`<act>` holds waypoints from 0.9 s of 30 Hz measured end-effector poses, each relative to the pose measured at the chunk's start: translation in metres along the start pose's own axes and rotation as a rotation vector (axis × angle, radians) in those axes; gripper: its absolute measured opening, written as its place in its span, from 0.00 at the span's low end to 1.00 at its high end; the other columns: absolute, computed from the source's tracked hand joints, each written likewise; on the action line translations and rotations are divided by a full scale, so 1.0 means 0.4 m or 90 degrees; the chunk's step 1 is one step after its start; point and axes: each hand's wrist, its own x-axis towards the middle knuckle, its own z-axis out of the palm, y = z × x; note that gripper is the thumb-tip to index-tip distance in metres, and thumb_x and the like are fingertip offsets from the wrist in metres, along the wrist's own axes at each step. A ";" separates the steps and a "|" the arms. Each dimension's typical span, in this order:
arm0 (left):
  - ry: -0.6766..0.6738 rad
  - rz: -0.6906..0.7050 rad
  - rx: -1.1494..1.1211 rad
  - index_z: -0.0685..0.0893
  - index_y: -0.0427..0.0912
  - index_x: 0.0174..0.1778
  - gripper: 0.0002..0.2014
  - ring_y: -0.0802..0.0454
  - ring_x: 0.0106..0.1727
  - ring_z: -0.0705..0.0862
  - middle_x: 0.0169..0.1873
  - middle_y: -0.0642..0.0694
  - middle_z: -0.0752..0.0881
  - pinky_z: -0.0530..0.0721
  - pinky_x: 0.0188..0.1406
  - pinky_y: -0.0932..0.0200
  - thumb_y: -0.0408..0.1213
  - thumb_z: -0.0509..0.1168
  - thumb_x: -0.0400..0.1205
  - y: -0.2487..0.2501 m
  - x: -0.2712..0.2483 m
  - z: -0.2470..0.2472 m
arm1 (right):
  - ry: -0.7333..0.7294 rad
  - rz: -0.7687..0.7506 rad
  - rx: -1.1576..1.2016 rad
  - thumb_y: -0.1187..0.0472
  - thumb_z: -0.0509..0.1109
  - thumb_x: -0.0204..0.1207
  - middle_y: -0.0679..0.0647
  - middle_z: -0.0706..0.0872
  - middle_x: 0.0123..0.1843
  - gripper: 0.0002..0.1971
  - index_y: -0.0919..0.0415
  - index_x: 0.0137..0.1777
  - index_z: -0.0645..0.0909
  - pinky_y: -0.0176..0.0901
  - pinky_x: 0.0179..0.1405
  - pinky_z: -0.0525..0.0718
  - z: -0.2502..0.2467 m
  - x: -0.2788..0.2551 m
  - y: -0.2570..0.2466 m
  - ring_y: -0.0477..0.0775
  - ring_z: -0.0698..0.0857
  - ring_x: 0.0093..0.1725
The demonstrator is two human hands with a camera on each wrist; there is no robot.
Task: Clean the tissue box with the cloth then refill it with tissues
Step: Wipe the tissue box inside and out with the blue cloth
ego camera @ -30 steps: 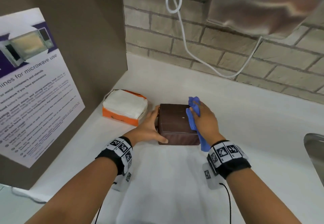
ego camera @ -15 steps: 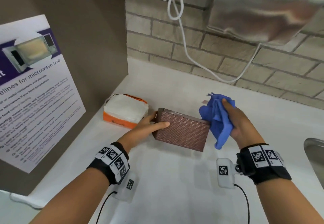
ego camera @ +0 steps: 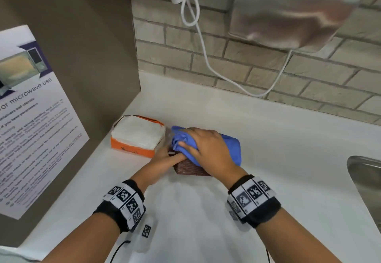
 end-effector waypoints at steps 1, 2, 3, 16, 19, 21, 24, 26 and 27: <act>0.001 0.015 -0.002 0.79 0.49 0.68 0.26 0.54 0.64 0.83 0.61 0.49 0.85 0.81 0.62 0.60 0.50 0.72 0.74 0.000 -0.006 0.001 | -0.006 0.011 -0.017 0.33 0.44 0.79 0.49 0.89 0.51 0.31 0.49 0.61 0.82 0.50 0.51 0.82 0.002 -0.003 0.020 0.55 0.87 0.48; 0.000 0.016 -0.006 0.79 0.49 0.68 0.29 0.54 0.64 0.84 0.61 0.49 0.86 0.82 0.62 0.59 0.53 0.72 0.70 -0.002 -0.007 0.000 | 0.001 0.023 -0.024 0.32 0.44 0.79 0.50 0.89 0.48 0.32 0.51 0.59 0.83 0.50 0.47 0.82 0.000 -0.007 0.047 0.55 0.87 0.45; -0.004 0.001 -0.016 0.79 0.50 0.68 0.32 0.53 0.63 0.84 0.61 0.49 0.86 0.83 0.63 0.56 0.55 0.72 0.68 -0.003 -0.004 -0.001 | 0.015 0.045 -0.037 0.32 0.44 0.79 0.52 0.89 0.45 0.32 0.53 0.55 0.84 0.51 0.44 0.82 -0.003 -0.018 0.074 0.56 0.87 0.42; -0.139 -0.023 0.086 0.54 0.64 0.81 0.56 0.63 0.79 0.66 0.79 0.60 0.66 0.68 0.79 0.56 0.44 0.83 0.63 -0.043 -0.012 -0.051 | 0.281 0.563 0.847 0.41 0.60 0.81 0.54 0.83 0.36 0.23 0.61 0.38 0.79 0.42 0.41 0.83 -0.188 -0.031 0.235 0.52 0.82 0.40; -0.154 0.004 0.153 0.49 0.72 0.79 0.61 0.66 0.82 0.56 0.82 0.65 0.54 0.60 0.83 0.49 0.44 0.85 0.60 -0.055 -0.015 -0.052 | 0.285 0.353 1.039 0.47 0.57 0.84 0.53 0.79 0.42 0.16 0.60 0.50 0.77 0.47 0.56 0.76 -0.230 -0.009 0.206 0.50 0.79 0.46; -0.157 0.020 0.182 0.48 0.69 0.80 0.63 0.66 0.82 0.54 0.82 0.65 0.53 0.60 0.83 0.49 0.45 0.85 0.59 -0.056 -0.013 -0.050 | 0.296 0.389 1.048 0.48 0.57 0.85 0.54 0.83 0.54 0.16 0.58 0.64 0.74 0.53 0.61 0.80 -0.236 0.006 0.177 0.52 0.84 0.54; -0.147 0.009 0.221 0.46 0.64 0.82 0.64 0.65 0.82 0.53 0.82 0.64 0.51 0.58 0.83 0.55 0.44 0.85 0.59 -0.061 -0.009 -0.048 | 0.279 0.499 0.838 0.52 0.65 0.82 0.55 0.85 0.60 0.19 0.58 0.70 0.75 0.50 0.49 0.85 -0.207 0.009 0.122 0.55 0.87 0.53; -0.141 0.004 0.253 0.44 0.64 0.81 0.65 0.65 0.81 0.53 0.81 0.64 0.50 0.59 0.80 0.62 0.43 0.85 0.59 -0.063 -0.009 -0.044 | 0.177 0.444 0.604 0.55 0.66 0.81 0.50 0.87 0.56 0.12 0.54 0.63 0.79 0.42 0.51 0.81 -0.147 -0.010 0.087 0.57 0.85 0.59; -0.138 0.006 0.265 0.43 0.65 0.80 0.65 0.65 0.81 0.54 0.80 0.64 0.50 0.60 0.78 0.64 0.42 0.85 0.60 -0.061 -0.008 -0.041 | 0.091 0.393 0.421 0.51 0.65 0.81 0.48 0.85 0.58 0.12 0.50 0.62 0.79 0.39 0.54 0.78 -0.104 -0.035 0.073 0.57 0.82 0.64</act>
